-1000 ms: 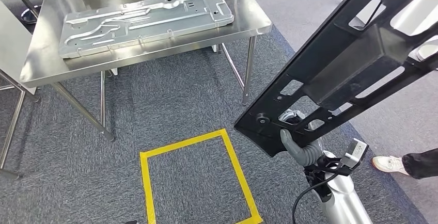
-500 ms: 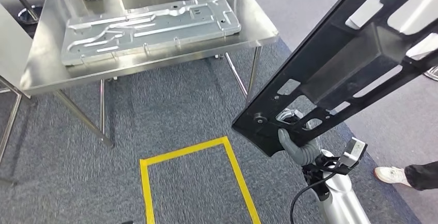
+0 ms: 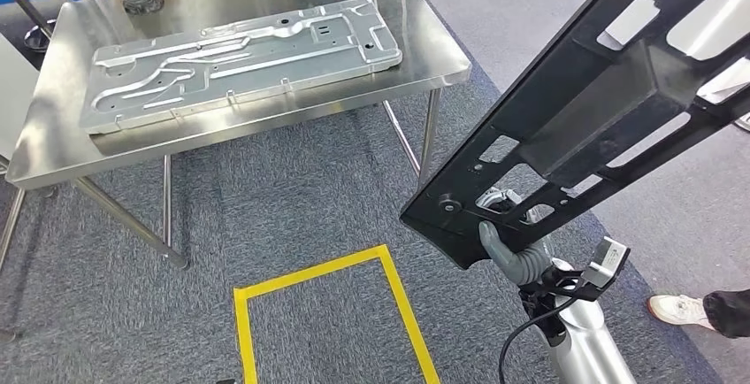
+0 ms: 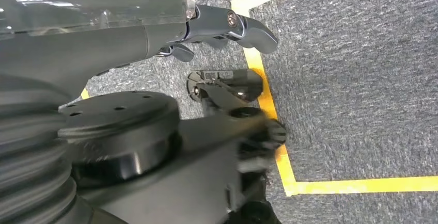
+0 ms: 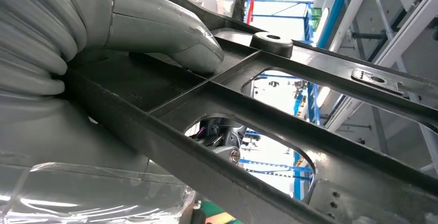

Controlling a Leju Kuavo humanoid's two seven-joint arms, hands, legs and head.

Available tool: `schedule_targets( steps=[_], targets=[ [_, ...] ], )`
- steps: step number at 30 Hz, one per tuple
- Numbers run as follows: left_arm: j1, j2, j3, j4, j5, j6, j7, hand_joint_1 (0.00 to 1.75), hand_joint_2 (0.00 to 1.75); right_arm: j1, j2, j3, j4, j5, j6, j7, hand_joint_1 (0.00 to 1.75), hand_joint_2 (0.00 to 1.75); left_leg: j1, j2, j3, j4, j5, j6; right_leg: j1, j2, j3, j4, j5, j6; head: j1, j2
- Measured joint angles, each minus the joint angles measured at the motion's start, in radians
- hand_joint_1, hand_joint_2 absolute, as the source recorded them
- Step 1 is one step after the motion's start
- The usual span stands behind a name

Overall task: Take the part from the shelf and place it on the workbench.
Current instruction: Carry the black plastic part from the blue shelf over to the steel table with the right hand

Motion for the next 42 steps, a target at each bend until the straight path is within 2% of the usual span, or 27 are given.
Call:
schedule_targets(
  steps=[1,2,3,4,6,7,8,12,14,16,17,18,19,21,23,24,27,29,31,32,33,34,35,37,38,39,42],
  targets=[
    [0.002,0.000,0.000,0.000,0.000,0.000,-0.001,0.00,1.75,0.001,0.000,0.000,0.000,0.000,0.000,0.000,1.68,1.75,0.003,0.000,-0.046,0.064,-0.027,-0.004,0.001,0.000,0.008,0.000,-0.008,-0.001,0.000,0.000],
    [0.003,0.000,0.000,0.000,0.000,0.000,-0.001,0.00,1.75,0.003,0.000,0.000,0.000,0.000,0.000,-0.001,1.68,1.75,0.005,0.000,-0.076,0.092,-0.038,-0.005,0.002,0.001,0.018,0.000,-0.016,-0.002,0.000,0.000],
    [0.004,0.000,0.000,0.000,0.000,0.000,-0.001,0.00,1.75,0.004,0.000,0.000,0.000,0.000,0.000,-0.001,1.68,1.75,0.006,0.000,-0.088,0.085,-0.028,-0.005,0.003,0.003,0.029,0.000,-0.025,-0.001,0.000,0.000],
    [0.005,0.000,0.000,0.000,0.000,0.000,-0.001,0.00,1.75,0.004,0.000,0.000,0.000,0.000,0.000,-0.001,1.68,1.75,0.006,0.000,-0.084,0.042,0.006,-0.002,0.004,0.003,0.043,0.000,-0.034,0.000,0.000,0.000],
    [0.006,0.000,0.000,0.000,0.001,0.001,-0.001,0.00,1.75,0.004,0.000,0.000,0.000,0.000,0.001,-0.001,1.68,1.75,0.003,0.000,-0.052,-0.091,0.109,0.011,0.005,0.004,0.069,-0.002,-0.053,0.004,0.000,0.000],
    [0.006,0.001,0.000,0.000,0.001,0.001,-0.002,0.00,1.75,0.003,0.001,0.000,0.000,0.000,0.001,-0.001,1.68,1.75,-0.002,0.000,-0.039,-0.143,0.142,0.017,0.005,0.005,0.077,-0.005,-0.060,0.008,0.000,0.000],
    [0.006,0.001,0.000,0.000,0.001,0.002,-0.002,0.00,1.75,0.003,0.001,0.000,0.000,0.000,0.001,-0.002,1.68,1.75,-0.007,0.000,-0.031,-0.173,0.160,0.023,0.003,0.005,0.082,-0.009,-0.065,0.014,0.000,0.000],
    [0.007,0.002,0.000,0.000,0.001,0.003,-0.004,0.00,1.75,0.003,0.001,0.000,0.000,0.000,0.001,-0.003,1.68,1.75,-0.014,-0.001,0.006,-0.212,0.164,0.044,-0.002,0.004,0.092,0.016,-0.067,0.041,0.000,0.000],
    [0.005,0.003,0.000,0.000,0.002,0.003,-0.004,0.00,1.75,0.001,0.001,0.000,0.000,0.000,0.001,-0.003,1.68,1.75,-0.012,-0.001,0.027,-0.220,0.160,0.053,-0.003,0.003,0.050,0.099,-0.099,0.045,0.001,0.000],
    [0.005,0.004,0.001,0.000,0.002,0.004,-0.005,0.00,1.75,0.003,0.000,0.000,0.001,-0.001,0.002,-0.004,1.68,1.75,-0.013,-0.002,0.039,-0.220,0.147,0.059,-0.001,0.003,-0.034,0.218,-0.147,0.046,0.001,0.000],
    [0.006,0.004,0.001,0.000,0.002,0.004,-0.005,0.00,1.75,0.005,0.000,0.000,0.001,-0.001,0.004,-0.004,1.68,1.75,-0.013,-0.002,0.046,-0.220,0.139,0.059,0.000,0.003,-0.070,0.254,-0.162,0.046,0.001,0.000],
    [0.007,0.004,0.001,0.000,0.003,0.004,-0.005,0.00,1.75,0.006,0.000,0.000,0.002,-0.001,0.005,-0.004,1.68,1.75,-0.014,-0.003,0.056,-0.219,0.130,0.059,0.000,0.003,-0.091,0.258,-0.162,0.047,0.001,0.000],
    [0.009,0.004,0.001,0.000,0.003,0.004,-0.005,0.00,1.75,0.006,0.000,0.000,0.002,-0.001,0.006,-0.004,1.68,1.75,-0.014,-0.003,0.069,-0.219,0.119,0.058,0.000,0.003,-0.096,0.228,-0.140,0.049,0.001,0.000],
    [0.010,0.003,0.001,0.000,0.003,0.004,-0.005,0.00,1.75,0.006,0.000,0.000,0.003,-0.001,0.007,-0.004,1.68,1.75,-0.015,-0.003,0.096,-0.217,0.097,0.054,0.001,0.002,-0.072,0.106,-0.038,0.045,0.001,0.000],
    [0.009,0.004,0.001,0.000,0.004,0.004,-0.006,0.00,1.75,0.005,0.000,0.000,0.004,-0.001,0.009,-0.005,1.68,1.75,-0.017,-0.005,0.110,-0.215,0.076,0.045,0.006,0.000,-0.053,0.020,0.032,0.034,0.001,0.000],
    [0.008,0.004,0.002,0.000,0.004,0.004,-0.006,0.00,1.75,0.005,0.000,-0.001,0.004,-0.001,0.011,-0.006,1.68,1.75,-0.018,-0.005,0.114,-0.211,0.071,0.038,0.009,0.001,-0.051,0.005,0.042,0.029,0.001,0.000],
    [0.006,0.004,0.002,0.000,0.008,0.005,-0.007,0.00,1.75,0.002,0.000,-0.001,0.003,-0.001,0.013,-0.007,1.68,1.75,-0.017,-0.003,0.119,-0.193,0.063,0.019,0.007,0.004,-0.027,-0.009,0.033,0.011,0.001,0.000],
    [0.005,0.004,0.003,0.000,0.011,0.005,-0.008,0.00,1.75,-0.002,0.000,-0.001,0.003,-0.002,0.013,-0.008,1.68,1.75,-0.011,-0.002,0.079,-0.114,0.040,0.007,0.004,0.003,-0.003,-0.018,0.025,0.003,0.001,0.000],
    [0.006,0.004,0.004,0.000,0.012,0.005,-0.009,0.00,1.75,-0.006,0.000,-0.001,0.003,-0.002,0.014,-0.008,1.68,1.75,-0.001,-0.002,-0.005,0.015,-0.007,-0.005,0.005,0.003,0.012,-0.020,0.010,0.000,0.001,0.000],
    [0.008,0.004,0.005,0.000,0.012,0.005,-0.009,0.00,1.75,-0.007,0.000,-0.001,0.003,-0.002,0.014,-0.008,1.68,1.75,0.005,-0.001,-0.044,0.060,-0.028,-0.009,0.005,0.003,0.021,-0.020,0.002,0.001,0.001,0.000],
    [0.010,0.004,0.006,0.000,0.013,0.005,-0.010,0.00,1.75,-0.007,0.000,-0.001,0.003,-0.002,0.014,-0.008,1.68,1.75,0.009,-0.001,-0.068,0.074,-0.034,-0.013,0.005,0.004,0.031,-0.020,-0.007,0.002,0.001,0.000],
    [0.012,0.004,0.006,0.000,0.013,0.006,-0.010,0.00,1.75,-0.007,0.000,-0.001,0.003,-0.002,0.014,-0.008,1.68,1.75,0.014,-0.001,-0.077,0.054,-0.019,-0.015,0.004,0.005,0.044,-0.020,-0.017,0.004,0.001,0.000],
    [0.013,0.005,0.006,0.000,0.013,0.006,-0.010,0.00,1.75,-0.007,0.000,-0.001,0.004,-0.002,0.014,-0.008,1.68,1.75,0.017,-0.001,-0.070,0.003,0.021,-0.016,0.004,0.005,0.058,-0.020,-0.027,0.007,0.001,0.000],
    [0.015,0.004,0.007,0.001,0.013,0.006,-0.010,0.00,1.75,-0.009,0.000,-0.001,0.005,-0.002,0.014,-0.008,1.68,1.75,0.020,0.000,-0.045,-0.124,0.127,-0.015,0.003,0.006,0.081,-0.021,-0.046,0.016,0.001,0.000],
    [0.016,0.004,0.008,0.001,0.013,0.006,-0.010,0.00,1.75,-0.011,0.000,-0.001,0.005,-0.002,0.014,-0.009,1.68,1.75,0.017,0.001,-0.037,-0.166,0.161,-0.011,0.003,0.006,0.087,-0.022,-0.054,0.022,0.001,0.000],
    [0.017,0.004,0.008,0.001,0.013,0.006,-0.010,0.00,1.75,-0.013,0.000,-0.001,0.006,-0.002,0.014,-0.009,1.68,1.75,0.013,0.001,-0.035,-0.187,0.179,-0.005,0.002,0.007,0.089,-0.021,-0.058,0.029,0.001,0.000],
    [0.017,0.004,0.009,0.001,0.013,0.007,-0.010,0.00,1.75,-0.013,0.000,-0.001,0.008,-0.002,0.014,-0.010,1.68,1.75,0.005,0.000,-0.020,-0.199,0.176,0.020,-0.004,0.006,0.091,-0.007,-0.062,0.048,0.001,0.000]
  ],
)
